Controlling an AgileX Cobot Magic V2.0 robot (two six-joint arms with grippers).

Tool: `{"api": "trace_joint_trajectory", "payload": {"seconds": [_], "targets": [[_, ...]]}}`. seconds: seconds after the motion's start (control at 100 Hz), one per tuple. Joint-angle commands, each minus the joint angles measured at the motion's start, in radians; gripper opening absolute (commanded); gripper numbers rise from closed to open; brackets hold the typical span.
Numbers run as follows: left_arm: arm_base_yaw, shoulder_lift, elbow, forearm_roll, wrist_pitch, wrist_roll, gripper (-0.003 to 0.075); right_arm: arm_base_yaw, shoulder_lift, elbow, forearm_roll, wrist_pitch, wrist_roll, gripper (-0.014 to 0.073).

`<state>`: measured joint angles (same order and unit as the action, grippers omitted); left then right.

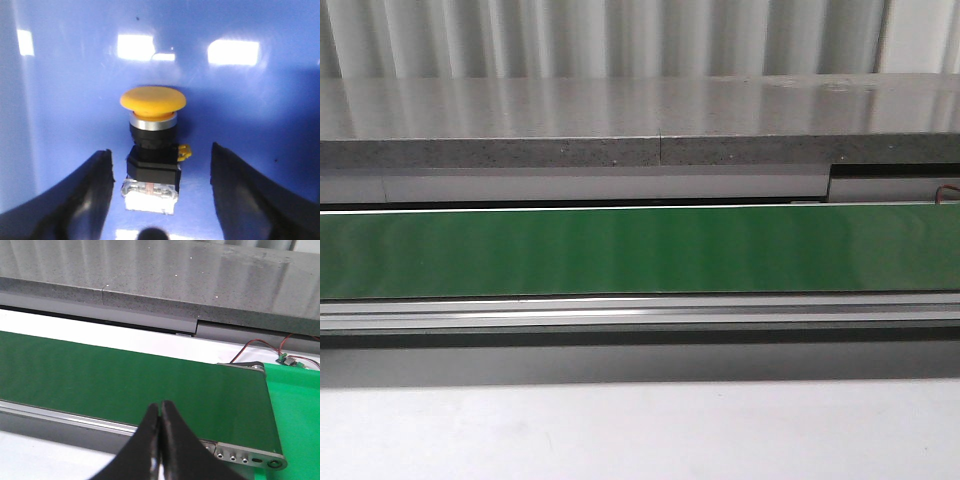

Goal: Move button from right to left

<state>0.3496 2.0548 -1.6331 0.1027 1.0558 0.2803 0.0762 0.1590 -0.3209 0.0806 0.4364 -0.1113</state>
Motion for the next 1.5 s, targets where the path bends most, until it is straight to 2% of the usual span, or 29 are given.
{"api": "trace_joint_trajectory", "payload": {"seconds": [0.0,0.17,0.36,0.56,0.75,1.07,1.32,1.49], "targets": [[0.002,-0.115,-0.028,-0.046,-0.041,-0.033,0.0289,0.001,0.009,-0.025,0.004,-0.083,-0.007,-0.0068],[-0.021,-0.206,-0.018,-0.125,-0.046,-0.033,-0.0021,0.001,0.009,-0.025,0.004,-0.083,-0.007,-0.0068],[-0.091,-0.305,-0.018,-0.234,-0.045,-0.034,-0.0020,0.001,0.009,-0.025,0.004,-0.083,-0.007,-0.0068],[-0.208,-0.403,-0.011,-0.236,-0.079,-0.089,-0.0020,0.001,0.009,-0.025,0.004,-0.083,-0.007,-0.0068],[-0.330,-0.515,0.074,-0.236,-0.140,-0.109,-0.0020,0.001,0.009,-0.025,0.004,-0.083,-0.007,-0.0068],[-0.438,-0.745,0.337,-0.246,-0.325,-0.113,-0.0020,0.001,0.009,-0.025,0.004,-0.083,-0.007,-0.0068],[-0.441,-0.973,0.611,-0.271,-0.530,-0.113,-0.0020,0.001,0.009,-0.025,0.004,-0.083,-0.007,-0.0068],[-0.441,-1.128,0.769,-0.280,-0.587,-0.113,-0.0020,0.001,0.009,-0.025,0.004,-0.083,-0.007,-0.0068]]}}
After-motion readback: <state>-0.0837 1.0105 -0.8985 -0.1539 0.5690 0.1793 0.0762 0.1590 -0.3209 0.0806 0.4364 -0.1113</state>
